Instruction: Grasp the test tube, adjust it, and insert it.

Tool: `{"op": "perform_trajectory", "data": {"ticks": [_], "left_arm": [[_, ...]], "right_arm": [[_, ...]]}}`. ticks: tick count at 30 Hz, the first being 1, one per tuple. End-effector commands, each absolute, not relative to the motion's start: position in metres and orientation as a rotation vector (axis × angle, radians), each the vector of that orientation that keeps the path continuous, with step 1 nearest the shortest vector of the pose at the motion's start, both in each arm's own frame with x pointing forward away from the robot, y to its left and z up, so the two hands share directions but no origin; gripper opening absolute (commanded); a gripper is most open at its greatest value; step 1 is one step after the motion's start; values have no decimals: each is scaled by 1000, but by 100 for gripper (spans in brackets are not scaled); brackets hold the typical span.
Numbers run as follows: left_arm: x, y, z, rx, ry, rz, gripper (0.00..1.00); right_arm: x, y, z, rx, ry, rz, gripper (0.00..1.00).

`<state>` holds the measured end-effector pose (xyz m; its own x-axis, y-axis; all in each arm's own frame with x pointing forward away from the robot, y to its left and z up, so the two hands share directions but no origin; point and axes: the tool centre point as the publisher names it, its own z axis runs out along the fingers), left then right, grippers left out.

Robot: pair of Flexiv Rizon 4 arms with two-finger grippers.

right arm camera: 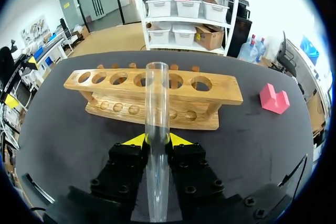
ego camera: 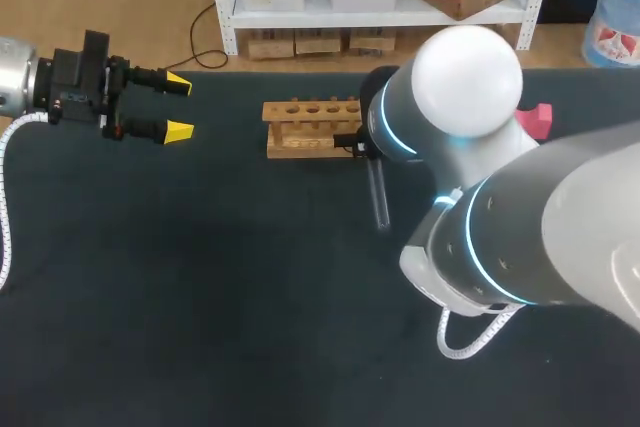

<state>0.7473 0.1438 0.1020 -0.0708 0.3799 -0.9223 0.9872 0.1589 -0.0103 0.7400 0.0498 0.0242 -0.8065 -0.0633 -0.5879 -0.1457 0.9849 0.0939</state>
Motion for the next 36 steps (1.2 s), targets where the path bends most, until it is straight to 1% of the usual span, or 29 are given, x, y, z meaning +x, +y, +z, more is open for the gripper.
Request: {"op": "perform_trajectory", "data": {"ticks": [1, 19, 36], "left_arm": [[748, 144, 101, 1350, 1591, -910, 100], [748, 144, 101, 1350, 1591, -910, 100], [748, 144, 101, 1350, 1591, -910, 100]], "right_arm": [[744, 50, 24, -156, 2531, 185, 0], [743, 45, 19, -157, 2544, 175, 0], [738, 36, 68, -87, 2435, 213, 0]]}}
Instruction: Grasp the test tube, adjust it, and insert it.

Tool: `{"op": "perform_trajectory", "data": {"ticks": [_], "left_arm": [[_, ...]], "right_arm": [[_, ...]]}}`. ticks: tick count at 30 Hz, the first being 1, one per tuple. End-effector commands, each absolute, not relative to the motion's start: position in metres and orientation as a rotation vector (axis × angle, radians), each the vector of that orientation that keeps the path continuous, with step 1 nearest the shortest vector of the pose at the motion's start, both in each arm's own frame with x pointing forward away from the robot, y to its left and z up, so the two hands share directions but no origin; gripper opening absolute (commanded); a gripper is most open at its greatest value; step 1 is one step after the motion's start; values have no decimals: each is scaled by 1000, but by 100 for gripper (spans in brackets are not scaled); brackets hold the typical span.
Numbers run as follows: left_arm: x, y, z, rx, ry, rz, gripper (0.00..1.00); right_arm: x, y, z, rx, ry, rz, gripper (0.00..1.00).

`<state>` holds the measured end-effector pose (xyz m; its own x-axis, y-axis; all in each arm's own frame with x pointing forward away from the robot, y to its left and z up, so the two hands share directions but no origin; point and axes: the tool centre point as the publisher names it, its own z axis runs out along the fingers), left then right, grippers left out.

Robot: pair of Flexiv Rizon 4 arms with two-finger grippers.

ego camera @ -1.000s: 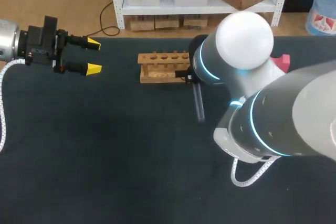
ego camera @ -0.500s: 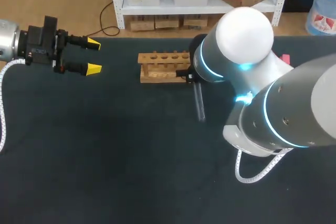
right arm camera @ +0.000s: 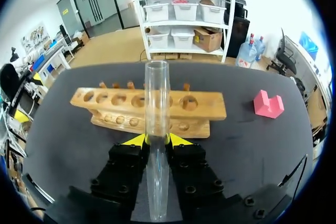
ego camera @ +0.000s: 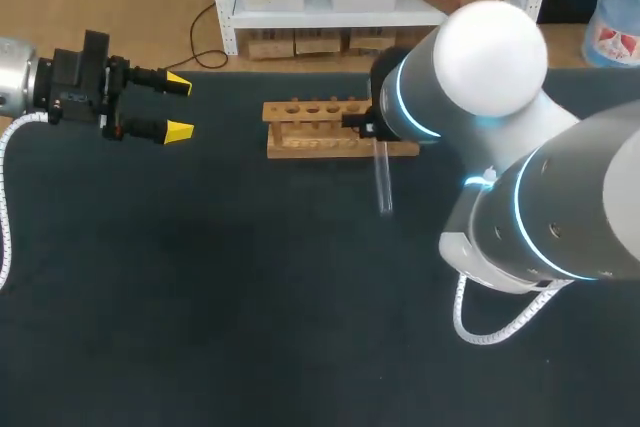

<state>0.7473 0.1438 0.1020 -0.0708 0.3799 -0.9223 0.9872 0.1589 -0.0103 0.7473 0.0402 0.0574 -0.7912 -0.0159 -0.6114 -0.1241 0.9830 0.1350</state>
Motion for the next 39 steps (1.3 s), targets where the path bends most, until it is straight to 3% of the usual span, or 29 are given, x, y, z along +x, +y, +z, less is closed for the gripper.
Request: {"op": "perform_trajectory", "data": {"ticks": [1, 26, 39], "left_arm": [[748, 144, 101, 1350, 1591, -910, 100], [748, 144, 101, 1350, 1591, -910, 100], [748, 144, 101, 1350, 1591, -910, 100]], "right_arm": [[738, 36, 73, -89, 2425, 213, 0], [750, 19, 185, -82, 2003, 355, 0], [755, 22, 195, -110, 1896, 350, 0]]}}
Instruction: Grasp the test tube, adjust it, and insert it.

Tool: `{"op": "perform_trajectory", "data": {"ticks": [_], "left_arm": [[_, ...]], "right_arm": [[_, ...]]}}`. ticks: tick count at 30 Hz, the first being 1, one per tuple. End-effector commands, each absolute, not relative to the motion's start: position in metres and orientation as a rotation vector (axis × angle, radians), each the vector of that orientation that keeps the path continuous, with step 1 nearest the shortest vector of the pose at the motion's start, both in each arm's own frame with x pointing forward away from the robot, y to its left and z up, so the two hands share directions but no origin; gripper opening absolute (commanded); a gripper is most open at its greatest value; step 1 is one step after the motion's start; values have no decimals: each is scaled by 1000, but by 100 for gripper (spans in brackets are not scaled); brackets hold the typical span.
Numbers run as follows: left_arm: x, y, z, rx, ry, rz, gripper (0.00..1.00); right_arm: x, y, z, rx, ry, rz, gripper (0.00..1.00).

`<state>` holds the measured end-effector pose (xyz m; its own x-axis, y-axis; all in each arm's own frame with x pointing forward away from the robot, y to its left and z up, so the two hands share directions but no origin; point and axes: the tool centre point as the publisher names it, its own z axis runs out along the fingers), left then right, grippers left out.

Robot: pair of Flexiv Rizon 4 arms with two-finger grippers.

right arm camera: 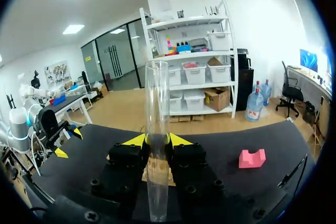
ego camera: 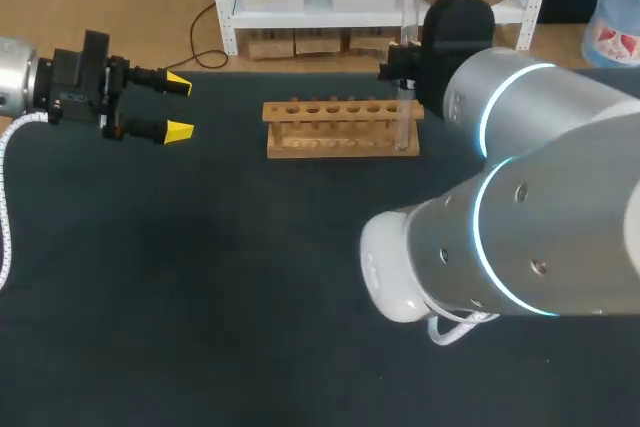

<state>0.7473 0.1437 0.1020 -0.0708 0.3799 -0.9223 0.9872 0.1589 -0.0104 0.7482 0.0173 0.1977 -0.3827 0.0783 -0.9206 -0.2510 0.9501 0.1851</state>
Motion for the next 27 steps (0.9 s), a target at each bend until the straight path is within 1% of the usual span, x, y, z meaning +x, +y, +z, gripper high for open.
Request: {"op": "perform_trajectory", "data": {"ticks": [1, 12, 27], "left_arm": [[748, 144, 101, 1350, 1591, -910, 100], [748, 144, 101, 1350, 1591, -910, 100], [748, 144, 101, 1350, 1591, -910, 100]], "right_arm": [[758, 22, 195, -108, 1890, 360, 0], [776, 46, 201, -136, 1765, 442, 0], [810, 49, 201, -143, 1665, 521, 0]]}}
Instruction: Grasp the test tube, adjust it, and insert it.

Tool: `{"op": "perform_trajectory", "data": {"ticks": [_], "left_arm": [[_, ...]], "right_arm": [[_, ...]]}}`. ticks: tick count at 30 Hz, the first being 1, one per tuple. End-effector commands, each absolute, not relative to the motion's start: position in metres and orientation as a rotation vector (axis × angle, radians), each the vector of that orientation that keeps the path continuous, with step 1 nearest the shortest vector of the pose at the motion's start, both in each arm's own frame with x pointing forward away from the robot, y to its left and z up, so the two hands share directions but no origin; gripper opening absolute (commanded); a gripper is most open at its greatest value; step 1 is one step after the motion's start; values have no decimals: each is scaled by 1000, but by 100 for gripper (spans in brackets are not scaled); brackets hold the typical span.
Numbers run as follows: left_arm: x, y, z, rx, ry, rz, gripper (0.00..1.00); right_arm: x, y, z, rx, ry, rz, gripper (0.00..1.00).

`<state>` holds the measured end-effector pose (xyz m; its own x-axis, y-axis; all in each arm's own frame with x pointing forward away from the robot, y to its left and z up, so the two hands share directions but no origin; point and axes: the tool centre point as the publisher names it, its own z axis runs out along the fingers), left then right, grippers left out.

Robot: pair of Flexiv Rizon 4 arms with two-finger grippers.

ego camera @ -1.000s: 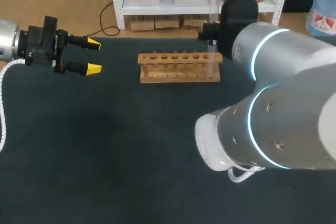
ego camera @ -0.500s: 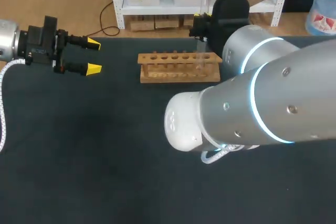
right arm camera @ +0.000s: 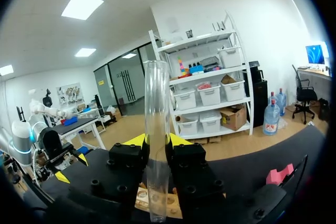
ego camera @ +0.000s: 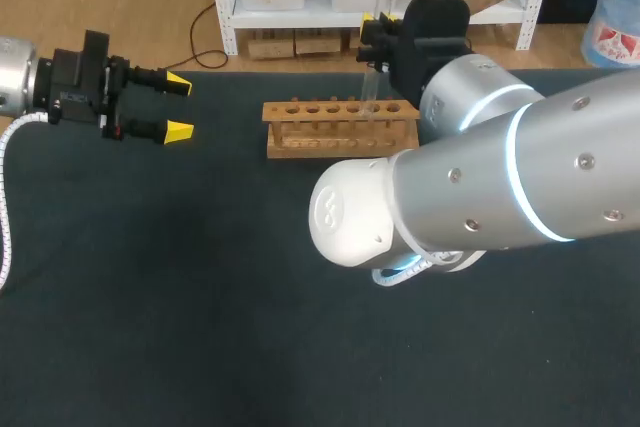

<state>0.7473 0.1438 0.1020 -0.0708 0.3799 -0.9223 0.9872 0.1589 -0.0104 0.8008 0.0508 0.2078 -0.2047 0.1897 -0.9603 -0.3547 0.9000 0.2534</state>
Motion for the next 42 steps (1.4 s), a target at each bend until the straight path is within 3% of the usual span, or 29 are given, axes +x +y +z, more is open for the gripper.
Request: {"op": "perform_trajectory", "data": {"ticks": [1, 42], "left_arm": [[748, 144, 101, 1350, 1591, -910, 100], [748, 144, 101, 1350, 1591, -910, 100]], "right_arm": [[812, 49, 199, -146, 1664, 522, 0], [846, 38, 171, -204, 1634, 584, 0]]}}
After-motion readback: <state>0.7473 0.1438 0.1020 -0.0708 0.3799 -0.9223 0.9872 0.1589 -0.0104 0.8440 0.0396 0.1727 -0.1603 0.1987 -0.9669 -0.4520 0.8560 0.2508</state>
